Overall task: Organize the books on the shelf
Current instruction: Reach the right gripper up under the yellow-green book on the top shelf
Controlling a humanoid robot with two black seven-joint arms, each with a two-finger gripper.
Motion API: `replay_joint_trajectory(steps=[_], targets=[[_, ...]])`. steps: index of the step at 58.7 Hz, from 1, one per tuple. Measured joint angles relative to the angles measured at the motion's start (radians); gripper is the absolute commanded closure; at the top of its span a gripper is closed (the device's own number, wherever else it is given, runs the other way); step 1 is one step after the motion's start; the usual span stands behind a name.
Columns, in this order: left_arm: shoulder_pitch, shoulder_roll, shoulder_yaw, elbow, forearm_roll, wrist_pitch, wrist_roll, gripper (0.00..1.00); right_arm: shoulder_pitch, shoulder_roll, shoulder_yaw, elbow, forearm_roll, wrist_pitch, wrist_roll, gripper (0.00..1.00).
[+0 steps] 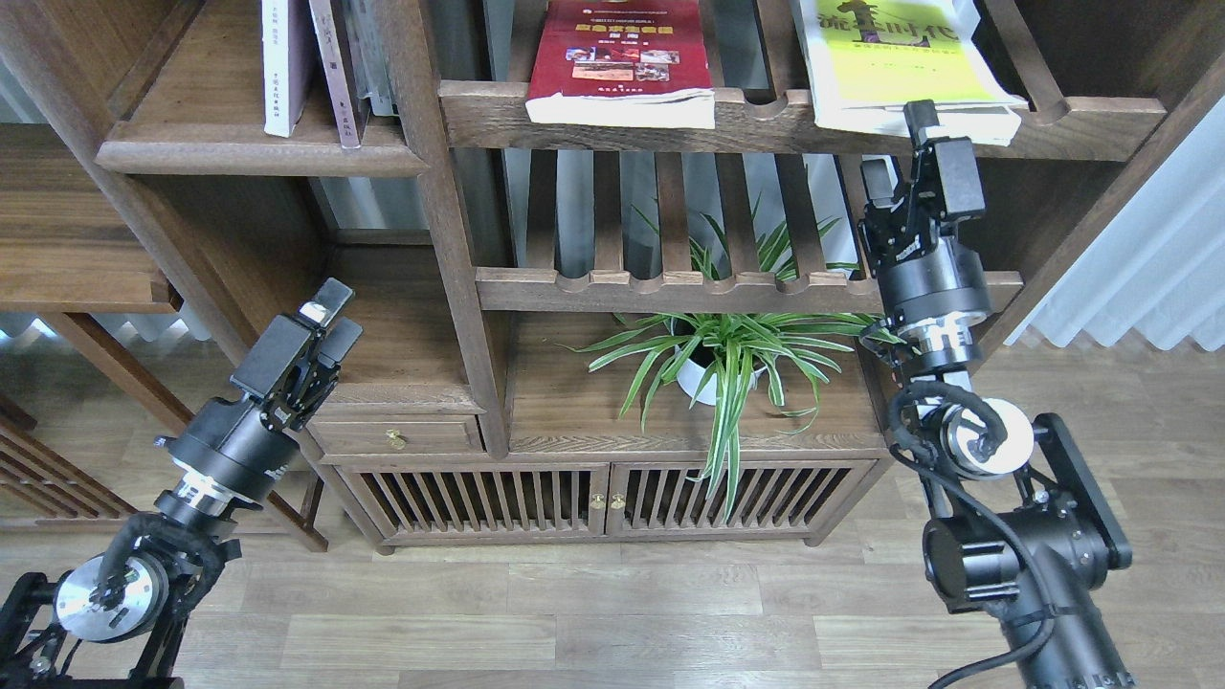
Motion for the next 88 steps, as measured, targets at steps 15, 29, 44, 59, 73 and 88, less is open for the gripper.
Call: replay_joint_trajectory(steps=[15, 29, 44, 59, 73, 88], targets=[[0.000, 0.001, 0.000, 0.000, 0.000, 0.000, 0.000, 0.00, 0.027, -0.012, 0.000, 0.000, 0.000, -0.060, -0.002, 0.04], [-0.002, 0.012, 0.000, 0.000, 0.000, 0.000, 0.000, 0.00, 0.041, -0.022, 0.000, 0.000, 0.001, -0.079, -0.003, 0.27], [-0.001, 0.017, -0.001, 0.000, 0.001, 0.000, 0.000, 0.00, 0.041, -0.062, -0.015, 0.001, 0.002, -0.095, -0.007, 0.91], [0.003, 0.032, -0.022, 0.001, 0.002, 0.000, 0.000, 0.00, 0.026, -0.137, -0.049, 0.047, 0.014, -0.089, -0.042, 0.96], [0.021, 0.031, -0.038, 0.007, -0.002, 0.000, 0.000, 0.00, -0.088, -0.169, -0.039, 0.213, 0.065, -0.073, -0.053, 0.96], [0.009, 0.033, -0.037, 0.016, -0.070, 0.000, 0.000, 0.00, -0.258, -0.175, -0.046, 0.361, 0.091, 0.002, -0.053, 0.96]])
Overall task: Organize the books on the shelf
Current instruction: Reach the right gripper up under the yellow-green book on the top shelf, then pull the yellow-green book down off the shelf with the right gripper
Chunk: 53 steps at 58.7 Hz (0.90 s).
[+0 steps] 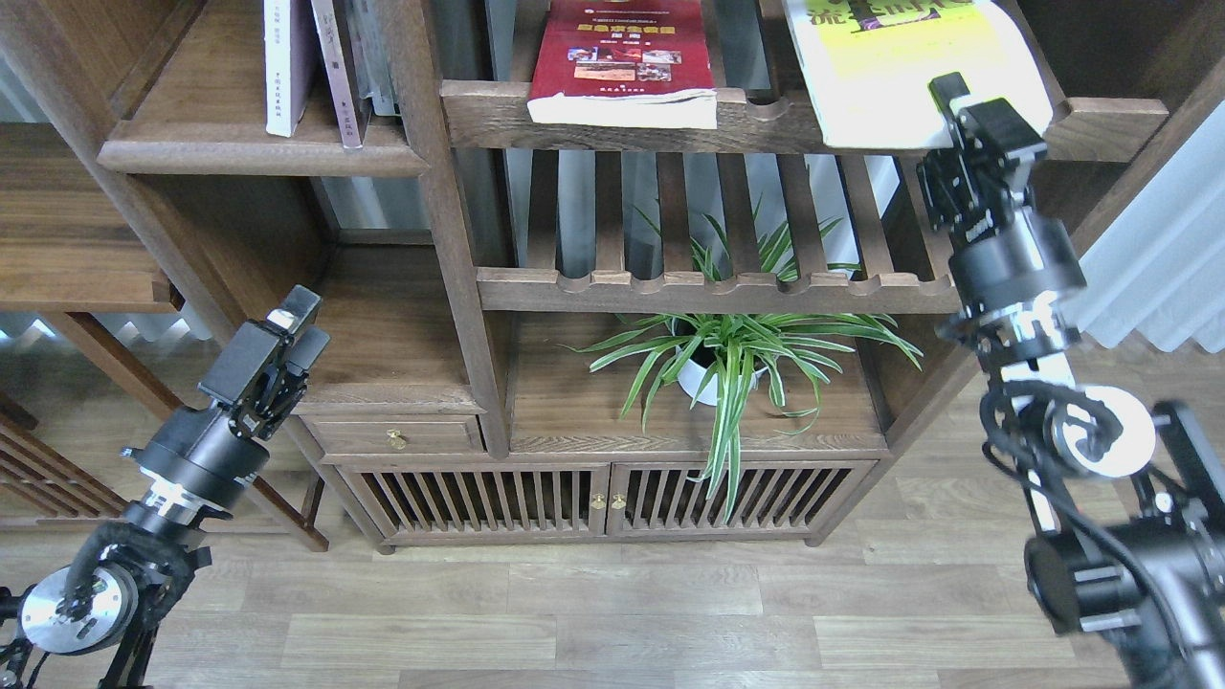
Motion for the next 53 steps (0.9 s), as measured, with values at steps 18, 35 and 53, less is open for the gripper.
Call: replay_joint_trajectory(steps=[18, 35, 53], targets=[[-0.001, 0.004, 0.020, 0.008, -0.019, 0.000, 0.000, 0.00, -0.212, -0.004, 0.028, 0.023, 0.003, 0.194, -0.001, 0.95], [-0.012, 0.030, 0.120, 0.023, -0.229, 0.000, 0.000, 0.01, -0.430, -0.005, -0.063, 0.037, 0.003, 0.284, -0.005, 0.95], [-0.022, 0.231, 0.264, 0.026, -0.479, 0.000, 0.000, 0.01, -0.462, -0.026, -0.242, 0.040, -0.004, 0.285, -0.009, 0.95]])
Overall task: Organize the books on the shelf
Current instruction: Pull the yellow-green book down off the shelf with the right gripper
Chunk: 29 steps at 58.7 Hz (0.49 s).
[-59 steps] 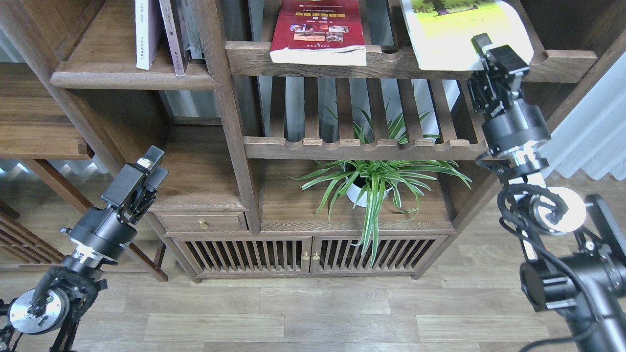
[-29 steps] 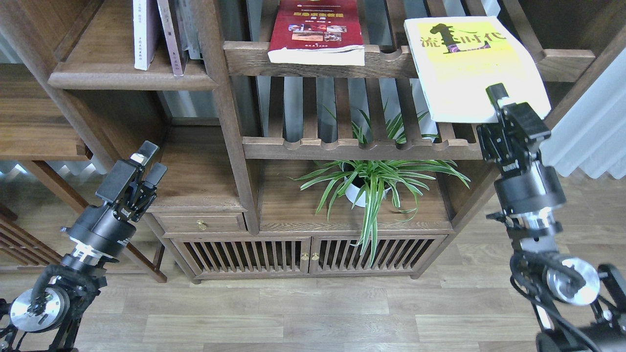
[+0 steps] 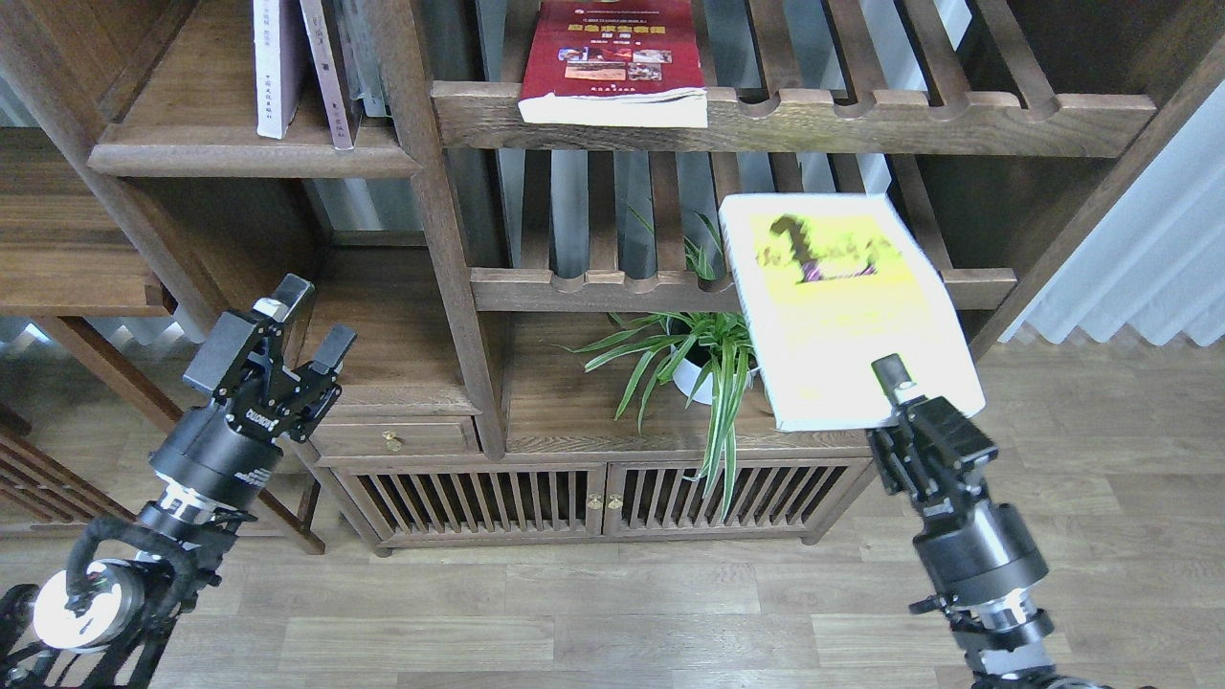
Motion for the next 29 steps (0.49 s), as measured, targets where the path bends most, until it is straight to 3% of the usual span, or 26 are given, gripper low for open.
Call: replay_joint_trajectory(steps=[8, 29], targets=[[-0.004, 0.062, 0.032, -0.021, -0.046, 0.000, 0.000, 0.00, 0.041, 0.003, -0.092, 0.000, -0.004, 0.001, 0.000, 0.95], [-0.027, 0.062, 0.054, -0.016, -0.045, 0.000, 0.000, 0.00, 0.119, 0.059, -0.264, -0.011, -0.059, 0.001, -0.008, 0.95]])
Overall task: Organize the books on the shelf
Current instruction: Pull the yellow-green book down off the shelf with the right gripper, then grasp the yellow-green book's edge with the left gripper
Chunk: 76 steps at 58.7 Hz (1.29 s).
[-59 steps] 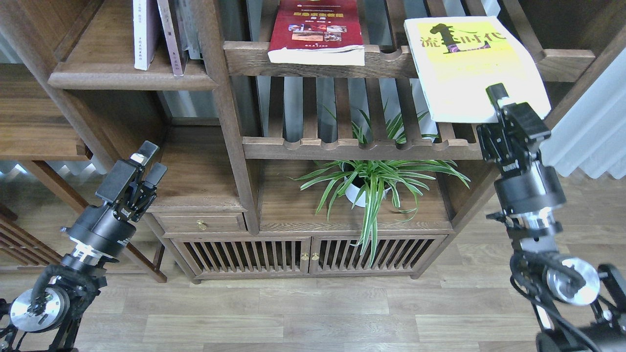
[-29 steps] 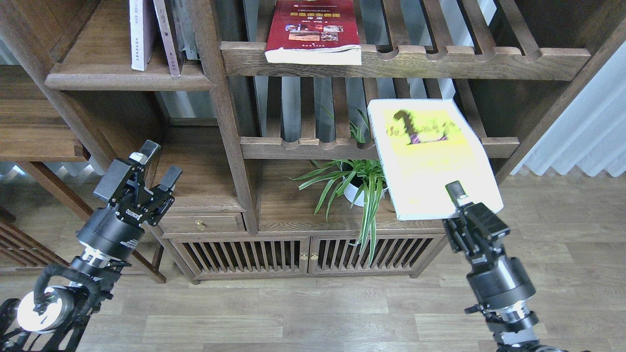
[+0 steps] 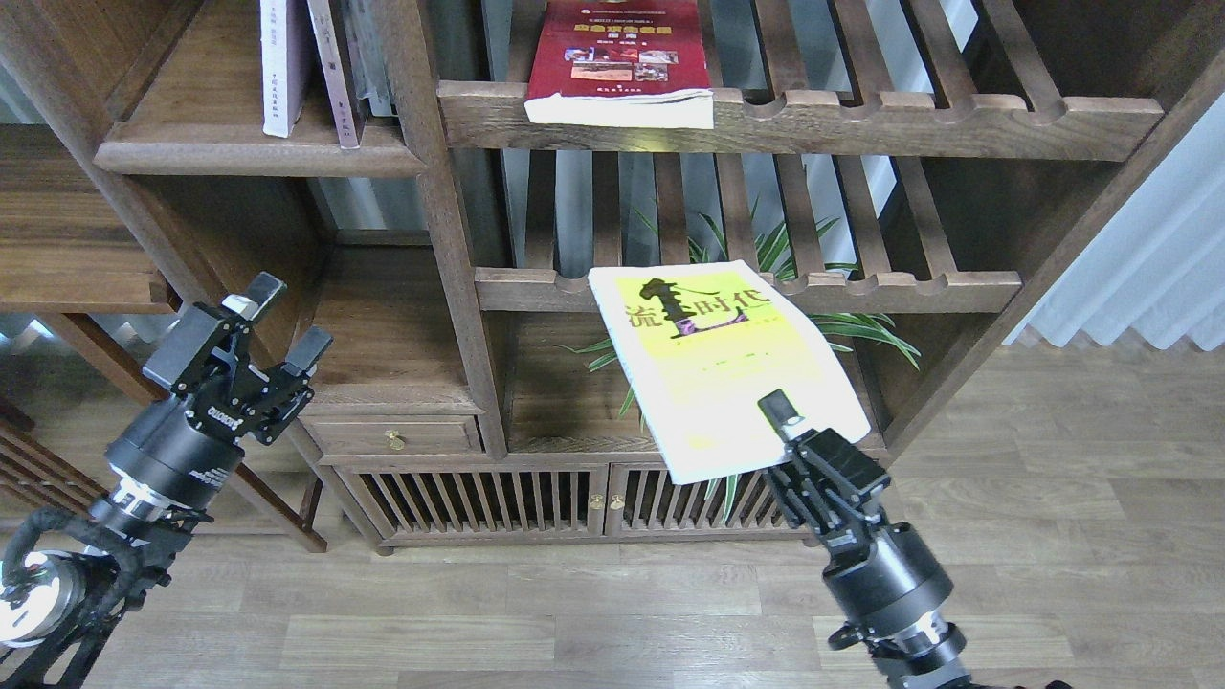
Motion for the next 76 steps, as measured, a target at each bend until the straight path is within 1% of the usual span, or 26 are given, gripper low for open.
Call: replay_joint_trajectory(steps=[11, 22, 35, 51, 59, 62, 66, 74, 76], targets=[[-0.002, 0.000, 0.006, 0.001, 0.000, 0.000, 0.000, 0.00, 0.073, 0.033, -0.080, -0.026, -0.005, -0.001, -0.002, 0.94], [-0.003, 0.003, 0.012, 0.002, 0.006, 0.000, 0.000, 0.00, 0.116, 0.088, -0.102, -0.046, -0.009, -0.001, -0.007, 0.94], [-0.018, 0.018, 0.026, 0.015, 0.103, 0.000, 0.000, 0.01, 0.135, 0.112, -0.109, -0.073, -0.021, -0.001, -0.010, 0.94], [-0.075, 0.013, 0.058, -0.025, -0.076, 0.000, 0.000, 0.01, 0.152, 0.141, -0.113, -0.102, -0.025, -0.001, -0.010, 0.94], [-0.098, 0.007, 0.110, -0.026, -0.125, 0.000, 0.000, 0.02, 0.155, 0.156, -0.122, -0.106, -0.035, -0.001, -0.010, 0.94], [-0.107, 0.002, 0.139, -0.025, -0.128, 0.000, 0.000, 0.04, 0.158, 0.164, -0.123, -0.110, -0.039, -0.001, -0.010, 0.94], [-0.121, -0.011, 0.172, -0.016, -0.129, 0.000, 0.000, 0.11, 0.164, 0.178, -0.123, -0.114, -0.049, -0.001, -0.010, 0.94], [-0.125, -0.058, 0.212, 0.000, -0.130, 0.000, 0.000, 0.14, 0.167, 0.201, -0.125, -0.117, -0.071, -0.001, -0.010, 0.94], [-0.126, -0.063, 0.218, 0.002, -0.130, 0.000, 0.000, 0.19, 0.168, 0.206, -0.128, -0.117, -0.075, -0.001, -0.010, 0.93]])
